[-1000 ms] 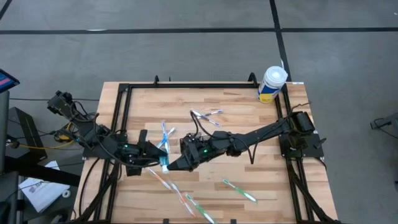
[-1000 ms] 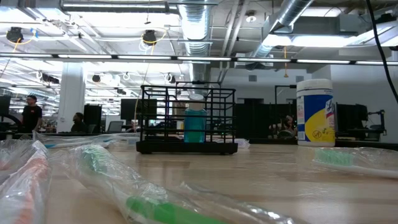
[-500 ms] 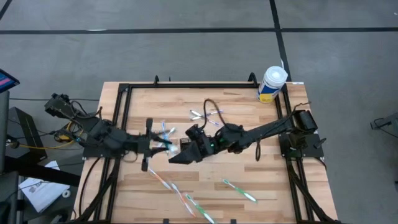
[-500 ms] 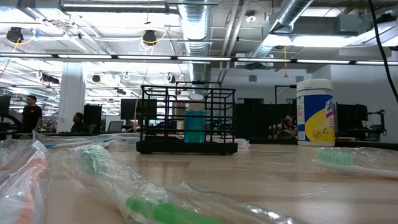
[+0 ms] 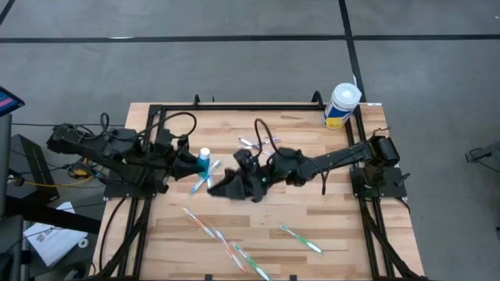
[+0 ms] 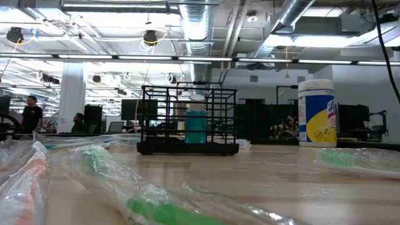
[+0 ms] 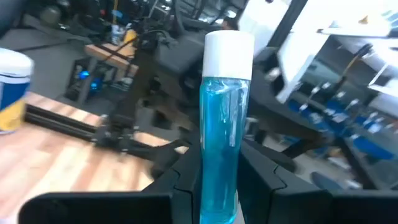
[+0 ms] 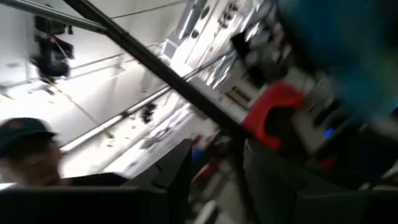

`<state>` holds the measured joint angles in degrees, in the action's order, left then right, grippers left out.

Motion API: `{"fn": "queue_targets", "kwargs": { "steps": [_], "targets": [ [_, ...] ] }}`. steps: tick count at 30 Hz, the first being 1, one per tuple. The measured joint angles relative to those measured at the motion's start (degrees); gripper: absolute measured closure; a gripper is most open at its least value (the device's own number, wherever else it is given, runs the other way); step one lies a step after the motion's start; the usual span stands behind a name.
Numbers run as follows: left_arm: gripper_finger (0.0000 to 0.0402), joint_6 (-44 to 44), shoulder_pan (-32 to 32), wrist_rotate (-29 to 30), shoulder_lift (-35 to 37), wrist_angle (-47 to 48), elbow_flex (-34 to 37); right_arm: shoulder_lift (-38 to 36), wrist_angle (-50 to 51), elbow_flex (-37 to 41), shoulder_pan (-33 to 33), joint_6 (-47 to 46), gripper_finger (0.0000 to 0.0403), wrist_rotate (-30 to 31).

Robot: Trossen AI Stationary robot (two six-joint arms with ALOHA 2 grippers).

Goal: Pick & Place toothbrushing station
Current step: Put the blue mouthwash into the mesh organizer

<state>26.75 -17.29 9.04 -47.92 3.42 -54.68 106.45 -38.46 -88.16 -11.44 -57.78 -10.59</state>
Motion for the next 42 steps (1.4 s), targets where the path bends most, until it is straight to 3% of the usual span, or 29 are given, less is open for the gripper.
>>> {"fn": "queue_targets", "kwargs": {
  "steps": [6, 14, 22, 33, 42],
  "targets": [
    [0.0341, 1.8, 0.23, -0.43, -0.01, 0.1, 0.01, -0.1, 1.76, -3.4, 2.79, 11.67, 0.0266, 0.52],
    [0.0341, 1.98, 0.61, 2.02, 0.0, -0.05, 0.01, -3.75, 20.41, -5.34, 3.41, 23.16, 0.0274, 1.69],
    [0.0341, -0.95, 2.76, 1.84, 0.59, -0.09, -0.01, -12.03, 33.23, -5.38, 3.49, 34.59, 0.0267, 14.5],
    [0.0341, -1.3, 2.87, -1.53, -7.56, -6.19, 0.03, -11.51, 34.69, -5.25, 3.68, 35.44, 0.0263, 16.3],
    [0.0341, -1.43, 5.53, -3.58, -8.5, -9.71, 0.07, -11.52, 34.61, -5.27, 3.89, 34.66, 0.0254, 15.19]
  ]
}}
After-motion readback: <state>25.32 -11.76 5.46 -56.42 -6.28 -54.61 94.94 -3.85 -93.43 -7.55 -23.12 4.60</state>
